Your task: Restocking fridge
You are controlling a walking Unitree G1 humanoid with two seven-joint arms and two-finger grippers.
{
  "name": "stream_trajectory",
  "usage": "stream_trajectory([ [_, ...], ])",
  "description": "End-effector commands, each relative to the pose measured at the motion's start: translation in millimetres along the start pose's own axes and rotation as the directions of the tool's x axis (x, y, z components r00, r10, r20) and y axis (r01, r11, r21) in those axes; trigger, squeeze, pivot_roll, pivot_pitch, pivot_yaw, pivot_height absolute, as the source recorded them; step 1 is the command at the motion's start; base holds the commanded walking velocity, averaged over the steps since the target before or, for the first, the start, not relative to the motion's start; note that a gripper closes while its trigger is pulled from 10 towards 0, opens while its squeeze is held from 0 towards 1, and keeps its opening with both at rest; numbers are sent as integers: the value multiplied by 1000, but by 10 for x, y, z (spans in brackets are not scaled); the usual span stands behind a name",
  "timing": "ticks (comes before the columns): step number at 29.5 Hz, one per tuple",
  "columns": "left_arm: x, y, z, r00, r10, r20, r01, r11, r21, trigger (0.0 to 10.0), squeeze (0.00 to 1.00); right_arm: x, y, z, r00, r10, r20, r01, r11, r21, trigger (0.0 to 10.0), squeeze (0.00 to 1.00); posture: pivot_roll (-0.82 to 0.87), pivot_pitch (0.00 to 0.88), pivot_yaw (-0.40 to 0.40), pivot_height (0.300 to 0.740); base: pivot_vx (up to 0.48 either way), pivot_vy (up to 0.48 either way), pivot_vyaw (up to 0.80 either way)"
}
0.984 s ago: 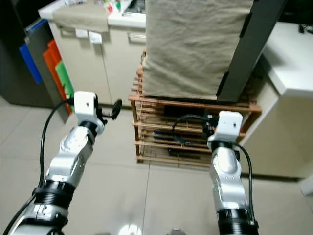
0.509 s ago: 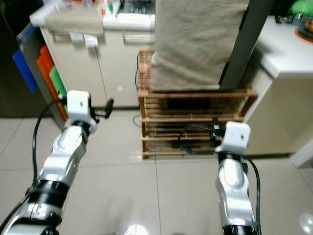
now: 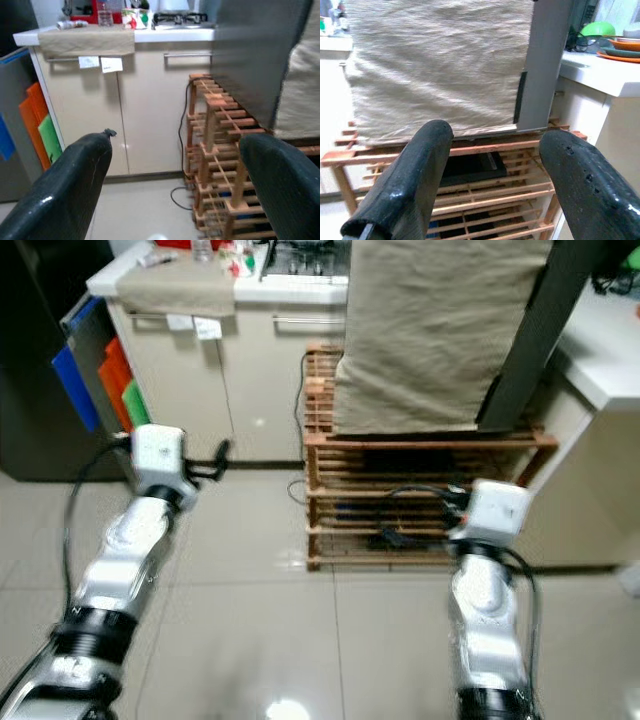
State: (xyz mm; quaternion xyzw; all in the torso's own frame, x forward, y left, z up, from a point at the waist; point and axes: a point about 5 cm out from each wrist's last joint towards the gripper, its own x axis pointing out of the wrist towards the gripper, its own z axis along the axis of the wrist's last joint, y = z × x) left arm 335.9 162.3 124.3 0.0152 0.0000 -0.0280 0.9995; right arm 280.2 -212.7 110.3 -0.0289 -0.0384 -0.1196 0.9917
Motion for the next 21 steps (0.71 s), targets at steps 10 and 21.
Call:
stream_trajectory([
  [10,-1,-231,29,993,-113,29,111,992,65,10000,0,75,-27,-12,1000,-3,-17,3,1000,-3,10000,0,-92,0,5,740,164,410,-68],
  [21,18,-185,74,993,-109,53,108,994,28,10000,0,133,31,-20,1000,15,-11,-15,1000,20,10000,0,-74,0,8,740,0,480,-763],
])
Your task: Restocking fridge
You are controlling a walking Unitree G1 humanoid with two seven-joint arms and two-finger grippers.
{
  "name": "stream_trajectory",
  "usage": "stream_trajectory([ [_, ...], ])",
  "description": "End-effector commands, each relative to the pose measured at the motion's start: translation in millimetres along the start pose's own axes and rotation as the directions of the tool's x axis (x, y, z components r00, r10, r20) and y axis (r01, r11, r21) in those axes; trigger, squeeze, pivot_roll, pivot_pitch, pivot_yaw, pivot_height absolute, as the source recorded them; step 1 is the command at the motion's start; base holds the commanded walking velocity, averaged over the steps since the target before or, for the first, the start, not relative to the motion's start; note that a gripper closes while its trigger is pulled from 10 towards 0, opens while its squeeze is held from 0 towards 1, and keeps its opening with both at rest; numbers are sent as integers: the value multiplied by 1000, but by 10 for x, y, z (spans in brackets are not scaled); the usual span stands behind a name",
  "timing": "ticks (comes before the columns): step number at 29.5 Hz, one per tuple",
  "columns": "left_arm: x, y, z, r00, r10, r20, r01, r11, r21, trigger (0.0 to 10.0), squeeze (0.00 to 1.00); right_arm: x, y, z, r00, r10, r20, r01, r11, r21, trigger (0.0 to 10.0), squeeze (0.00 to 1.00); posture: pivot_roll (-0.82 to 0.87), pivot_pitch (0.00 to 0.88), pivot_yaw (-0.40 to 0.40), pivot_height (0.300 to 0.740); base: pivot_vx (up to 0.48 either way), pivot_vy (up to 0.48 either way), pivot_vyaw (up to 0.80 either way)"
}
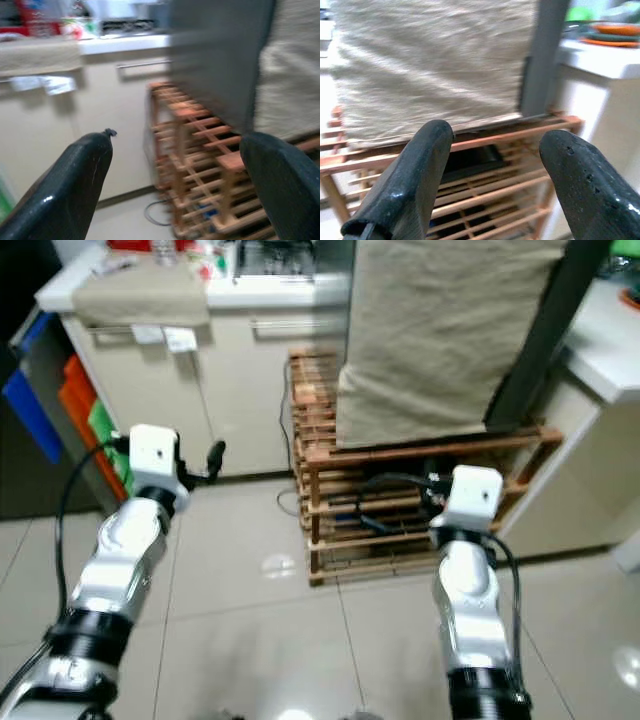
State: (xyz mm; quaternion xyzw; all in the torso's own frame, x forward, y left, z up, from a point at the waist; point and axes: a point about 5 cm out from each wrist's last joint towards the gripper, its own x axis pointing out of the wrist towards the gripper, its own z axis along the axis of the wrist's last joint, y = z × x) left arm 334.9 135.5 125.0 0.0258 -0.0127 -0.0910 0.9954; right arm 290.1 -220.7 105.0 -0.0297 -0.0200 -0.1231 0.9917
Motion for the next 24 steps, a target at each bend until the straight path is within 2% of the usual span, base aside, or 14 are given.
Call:
stream_trajectory([
  [1,4,75,78,999,15,40,-15,1000,-8,10000,0,25,86,51,999,21,28,-22,999,27,10000,0,-73,0,9,740,0,480,-750],
  [2,1,56,139,997,12,75,-10,999,-34,10000,0,33,97,60,999,21,36,-22,999,29,10000,0,-71,0,11,740,0,480,-750],
  [6,-13,60,234,991,24,133,-17,998,-56,10000,0,36,110,81,998,20,55,-22,999,34,10000,0,-70,0,13,740,0,480,-750],
  [7,-34,110,370,981,55,186,-42,996,-75,10000,0,33,114,204,993,6,120,-10,999,32,10000,0,-64,0,16,740,0,0,-756],
  [9,-39,119,461,977,62,203,-50,997,-64,10000,0,30,120,309,985,-2,170,0,1000,9,10000,0,-64,0,16,740,0,0,-756],
  [11,-31,89,525,977,55,207,-44,997,-57,10000,0,31,136,378,979,0,202,-2,1000,8,10000,0,-64,0,16,740,0,0,-200],
  [15,1,-79,679,968,-20,250,36,998,-57,10000,0,73,216,414,982,10,190,-17,999,37,10000,0,-64,0,16,740,0,0,0],
  [17,23,-142,652,968,-65,244,87,993,-80,10000,0,92,250,426,981,17,194,-26,999,45,10000,0,-64,0,16,740,169,0,0],
  [19,38,-126,604,970,-66,235,94,990,-108,10000,0,100,265,423,982,16,190,-26,998,52,10000,0,-65,0,16,740,390,277,0],
  [21,29,-96,582,973,-54,224,83,989,-122,10000,0,96,267,427,982,13,190,-23,998,53,10000,0,-69,0,18,740,390,277,0],
  [24,-7,0,502,982,-36,183,55,993,-101,10000,0,83,253,427,982,5,188,-16,998,55,10000,0,-75,0,17,740,384,286,0],
])
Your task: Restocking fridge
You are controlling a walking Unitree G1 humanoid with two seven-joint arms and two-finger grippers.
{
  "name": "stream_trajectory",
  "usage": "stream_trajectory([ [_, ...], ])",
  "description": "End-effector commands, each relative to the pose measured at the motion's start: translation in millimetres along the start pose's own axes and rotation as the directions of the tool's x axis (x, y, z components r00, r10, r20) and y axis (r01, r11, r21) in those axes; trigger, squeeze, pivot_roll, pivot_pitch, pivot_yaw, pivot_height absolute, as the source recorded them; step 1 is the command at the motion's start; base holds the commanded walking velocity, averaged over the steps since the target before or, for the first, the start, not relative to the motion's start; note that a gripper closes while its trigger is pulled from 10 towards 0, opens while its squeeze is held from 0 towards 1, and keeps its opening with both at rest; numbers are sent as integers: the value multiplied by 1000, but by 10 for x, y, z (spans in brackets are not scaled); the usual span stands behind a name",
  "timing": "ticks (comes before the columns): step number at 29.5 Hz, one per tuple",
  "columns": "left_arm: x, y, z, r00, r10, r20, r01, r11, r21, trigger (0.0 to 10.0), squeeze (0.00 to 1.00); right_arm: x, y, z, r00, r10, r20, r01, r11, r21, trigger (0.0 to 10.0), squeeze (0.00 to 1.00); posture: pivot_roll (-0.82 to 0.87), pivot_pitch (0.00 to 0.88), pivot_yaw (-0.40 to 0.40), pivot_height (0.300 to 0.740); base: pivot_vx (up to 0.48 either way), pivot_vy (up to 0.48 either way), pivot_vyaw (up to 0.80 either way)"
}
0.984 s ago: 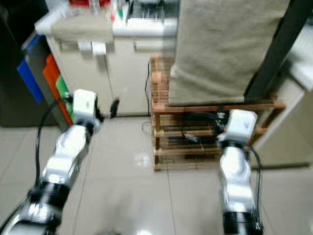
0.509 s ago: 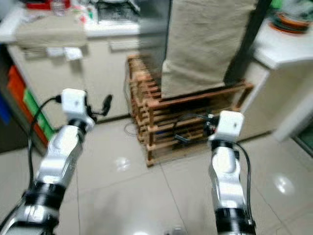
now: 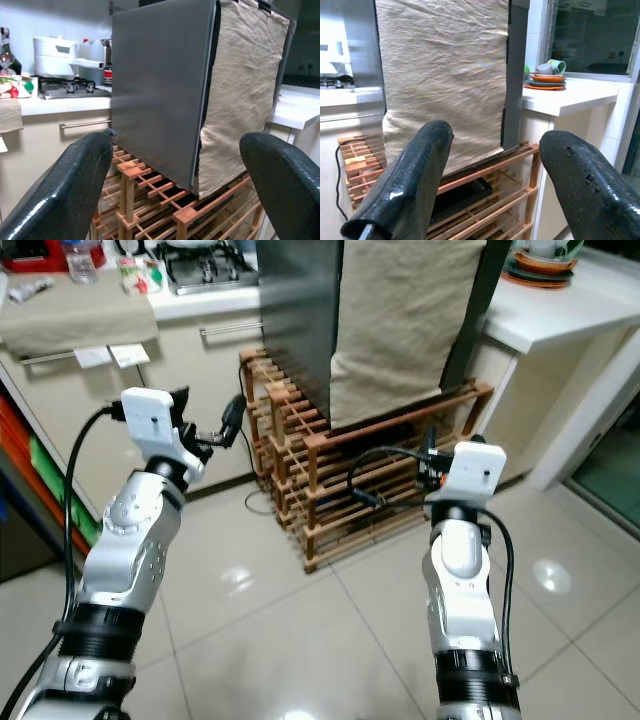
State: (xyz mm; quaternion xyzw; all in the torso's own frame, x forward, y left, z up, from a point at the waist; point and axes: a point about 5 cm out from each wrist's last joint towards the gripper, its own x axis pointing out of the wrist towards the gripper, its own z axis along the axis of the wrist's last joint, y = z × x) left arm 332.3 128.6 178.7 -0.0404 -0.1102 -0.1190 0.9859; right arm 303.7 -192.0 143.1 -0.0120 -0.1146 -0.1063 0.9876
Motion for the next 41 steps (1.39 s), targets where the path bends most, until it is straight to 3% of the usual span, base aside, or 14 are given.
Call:
stream_trajectory([
  [1,-27,60,-55,999,8,-40,-7,1000,15,10000,0,1,-45,23,1000,-16,-2,16,1000,-4,10000,0,-75,0,13,740,379,292,0],
  [7,-7,-65,-137,998,-15,-69,16,1000,11,10000,0,0,-46,-21,999,-20,-27,20,1000,3,10000,0,-75,0,5,740,372,303,0],
  [14,20,-86,-96,998,-48,-49,51,996,74,10000,0,34,34,-40,999,18,-39,-18,1000,5,10000,0,-62,0,-3,740,372,303,0],
  [27,-10,-138,-168,995,-65,-79,69,996,52,10000,0,83,51,-13,999,36,-26,-37,999,-23,10000,0,-59,0,-20,740,359,315,0],
  [31,-12,-155,-175,994,-72,-83,75,996,43,10000,0,75,44,-33,999,37,-38,-38,999,-12,10000,0,-66,0,-15,740,0,0,-728],
  [35,-7,-100,-105,998,-49,-26,47,997,-56,10000,0,55,14,-32,999,26,-33,-27,999,-19,10000,0,-68,0,-12,740,0,0,-714],
  [41,-57,70,-266,994,22,-110,-24,1000,-16,10000,0,2,-57,-91,999,-3,-43,2,1000,-16,10000,0,-51,0,-19,740,0,0,-698],
])
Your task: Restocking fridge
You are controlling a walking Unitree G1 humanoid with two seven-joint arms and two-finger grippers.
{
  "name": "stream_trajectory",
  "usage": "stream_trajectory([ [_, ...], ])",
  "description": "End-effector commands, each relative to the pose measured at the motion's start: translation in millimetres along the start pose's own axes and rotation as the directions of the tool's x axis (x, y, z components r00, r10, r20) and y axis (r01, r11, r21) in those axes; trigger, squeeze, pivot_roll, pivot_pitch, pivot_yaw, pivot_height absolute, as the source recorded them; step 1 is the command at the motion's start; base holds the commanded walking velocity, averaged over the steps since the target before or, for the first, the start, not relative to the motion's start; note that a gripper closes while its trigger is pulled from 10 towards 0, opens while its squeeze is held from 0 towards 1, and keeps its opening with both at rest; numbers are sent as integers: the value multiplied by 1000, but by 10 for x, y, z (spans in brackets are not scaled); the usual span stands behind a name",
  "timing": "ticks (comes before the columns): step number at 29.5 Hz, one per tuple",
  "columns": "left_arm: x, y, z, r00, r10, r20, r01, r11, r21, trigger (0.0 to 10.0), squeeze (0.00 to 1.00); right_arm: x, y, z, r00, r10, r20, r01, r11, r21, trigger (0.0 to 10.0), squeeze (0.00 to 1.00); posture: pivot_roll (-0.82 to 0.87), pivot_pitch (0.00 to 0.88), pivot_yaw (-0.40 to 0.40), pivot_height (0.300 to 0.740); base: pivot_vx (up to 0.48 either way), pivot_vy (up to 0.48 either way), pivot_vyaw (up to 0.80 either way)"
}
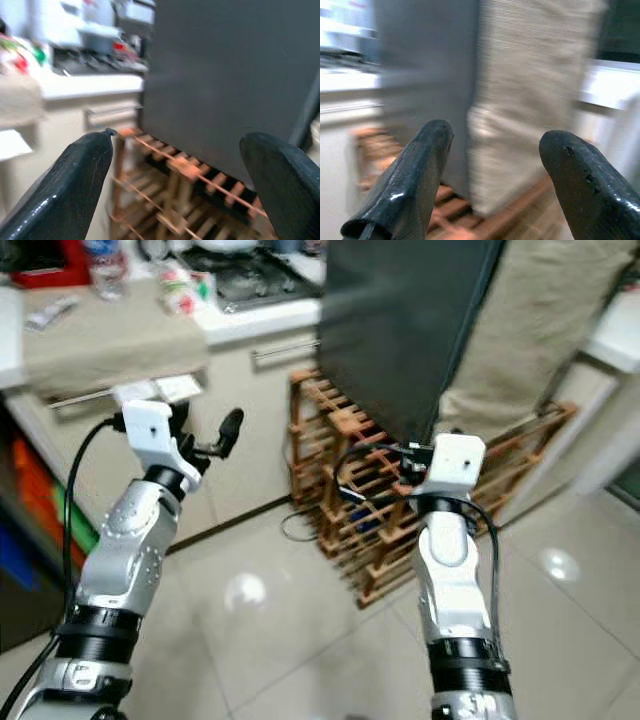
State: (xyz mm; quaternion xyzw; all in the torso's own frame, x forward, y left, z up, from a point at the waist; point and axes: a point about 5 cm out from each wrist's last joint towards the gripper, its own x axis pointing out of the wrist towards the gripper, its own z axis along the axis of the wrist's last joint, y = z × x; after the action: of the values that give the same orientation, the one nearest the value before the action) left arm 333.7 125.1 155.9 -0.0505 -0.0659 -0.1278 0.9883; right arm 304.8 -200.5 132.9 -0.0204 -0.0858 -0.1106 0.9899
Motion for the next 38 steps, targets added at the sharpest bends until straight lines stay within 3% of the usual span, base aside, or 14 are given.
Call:
stream_trajectory([
  [1,-49,118,-62,998,41,-37,-41,999,12,10000,0,-45,-2,-46,1000,-7,-11,7,1000,20,10000,0,-51,0,-19,740,0,0,-694],
  [7,-75,94,-73,999,16,-45,-15,1000,22,10000,0,-125,-72,-124,998,-45,-49,47,998,41,10000,0,-57,0,-10,740,0,0,-692],
  [9,-64,67,25,1000,1,30,-1,1000,23,10000,0,-129,-50,-116,998,-44,-42,46,998,47,10000,0,-59,0,-2,740,0,0,-684],
  [14,-33,64,75,999,-23,39,22,1000,18,10000,0,-117,25,-85,1000,-12,-20,13,999,50,10000,0,-59,0,10,740,0,0,-680],
  [22,-33,94,76,999,-8,33,8,1000,12,10000,0,-94,93,-96,1000,-4,-17,5,1000,18,10000,0,-41,0,18,740,476,0,-654],
  [28,-16,53,131,997,-45,63,45,999,-8,10000,0,-74,168,-59,1000,18,1,-18,998,62,10000,0,-42,0,18,740,480,0,-639],
  [38,15,127,143,999,14,48,-15,1000,10,10000,0,-20,142,-21,1000,15,19,-15,999,43,10000,0,-37,0,14,740,96,0,0],
])
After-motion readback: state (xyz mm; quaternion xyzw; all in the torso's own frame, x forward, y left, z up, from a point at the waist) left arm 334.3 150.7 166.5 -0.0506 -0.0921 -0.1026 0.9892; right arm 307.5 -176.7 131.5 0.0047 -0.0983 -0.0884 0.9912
